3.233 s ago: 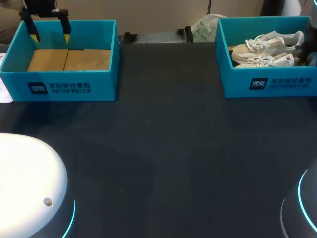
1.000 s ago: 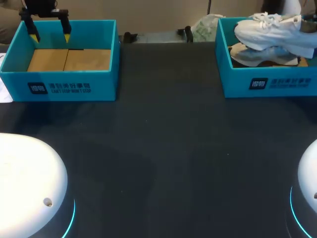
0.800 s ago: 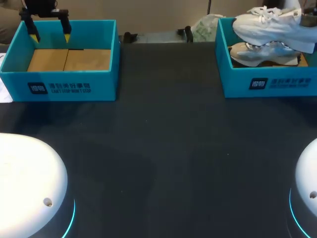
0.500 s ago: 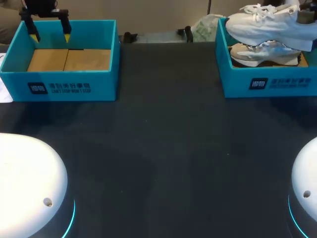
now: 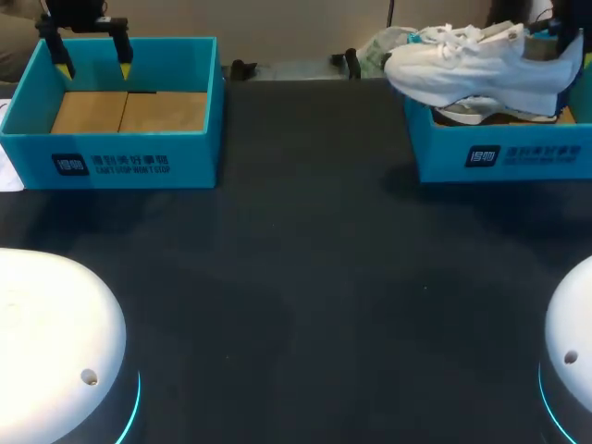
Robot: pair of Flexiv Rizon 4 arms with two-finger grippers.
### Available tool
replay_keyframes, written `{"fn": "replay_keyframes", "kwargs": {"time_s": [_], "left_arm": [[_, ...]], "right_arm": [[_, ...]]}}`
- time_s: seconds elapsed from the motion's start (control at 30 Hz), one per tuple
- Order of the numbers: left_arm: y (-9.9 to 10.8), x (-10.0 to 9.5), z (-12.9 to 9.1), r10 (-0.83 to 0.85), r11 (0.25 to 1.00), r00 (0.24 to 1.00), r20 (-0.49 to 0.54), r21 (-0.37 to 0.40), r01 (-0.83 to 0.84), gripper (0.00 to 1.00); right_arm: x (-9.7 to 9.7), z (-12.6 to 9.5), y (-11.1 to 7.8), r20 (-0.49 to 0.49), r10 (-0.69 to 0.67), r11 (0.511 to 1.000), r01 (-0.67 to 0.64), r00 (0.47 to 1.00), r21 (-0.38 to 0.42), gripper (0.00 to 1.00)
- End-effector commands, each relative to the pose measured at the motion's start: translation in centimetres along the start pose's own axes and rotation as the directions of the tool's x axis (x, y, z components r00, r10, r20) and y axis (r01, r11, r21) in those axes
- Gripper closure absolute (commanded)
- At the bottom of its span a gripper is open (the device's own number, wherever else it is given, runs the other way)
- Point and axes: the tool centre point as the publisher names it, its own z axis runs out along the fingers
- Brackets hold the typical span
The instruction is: Take the shoe out of the shoebox, open the shoe tongue, remove and reinsert the insole, then place the shoe into the shoebox
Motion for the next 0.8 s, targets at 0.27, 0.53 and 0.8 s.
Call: {"fn": "replay_keyframes", "kwargs": {"time_s": [0.27,0.53,0.8], "left_arm": [[0.0,0.0,0.0,0.000,1.000,1.000,0.000,0.000,0.000,0.00],[0.0,0.0,0.0,0.000,1.000,1.000,0.000,0.000,0.000,0.00],[0.0,0.0,0.0,0.000,1.000,1.000,0.000,0.000,0.000,0.00]], "right_arm": [[5.0,-1.3,-5.0,0.021,0.003,1.000,-0.002,1.000,-0.030,1.00],[9.5,-2.2,-7.3,0.027,0.017,1.000,-0.016,0.999,-0.021,1.00],[13.6,-3.3,-10.6,0.031,0.019,1.000,-0.019,0.999,-0.002,1.00]]}}
